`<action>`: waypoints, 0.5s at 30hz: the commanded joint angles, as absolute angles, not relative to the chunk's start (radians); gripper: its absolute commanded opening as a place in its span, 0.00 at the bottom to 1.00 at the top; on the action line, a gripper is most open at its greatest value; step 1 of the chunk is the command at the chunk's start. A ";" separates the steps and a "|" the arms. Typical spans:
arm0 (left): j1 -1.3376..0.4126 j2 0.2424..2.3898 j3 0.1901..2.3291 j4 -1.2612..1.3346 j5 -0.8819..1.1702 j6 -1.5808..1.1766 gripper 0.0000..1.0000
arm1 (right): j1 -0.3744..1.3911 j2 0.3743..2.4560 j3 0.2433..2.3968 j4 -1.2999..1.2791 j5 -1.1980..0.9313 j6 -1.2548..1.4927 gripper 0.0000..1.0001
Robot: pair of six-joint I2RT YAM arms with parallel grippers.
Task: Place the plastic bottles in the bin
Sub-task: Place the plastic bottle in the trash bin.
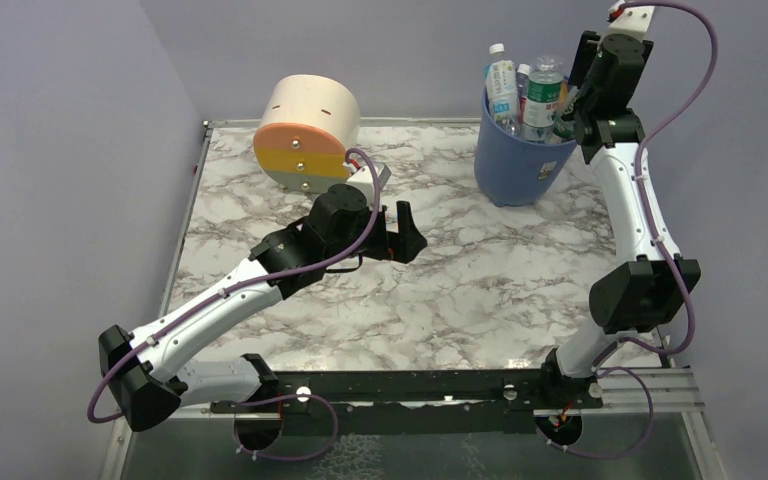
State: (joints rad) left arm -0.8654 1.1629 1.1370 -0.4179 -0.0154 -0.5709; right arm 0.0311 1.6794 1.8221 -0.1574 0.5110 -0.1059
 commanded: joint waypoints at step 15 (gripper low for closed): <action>-0.852 1.126 1.143 -0.402 0.010 -0.558 0.99 | 0.035 1.678 1.696 -0.123 0.466 -0.004 0.57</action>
State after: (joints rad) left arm -0.8608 1.1500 1.1370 -0.4171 -0.0101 -0.5705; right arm 0.0311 1.6821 1.7191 -0.1383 0.5129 -0.0612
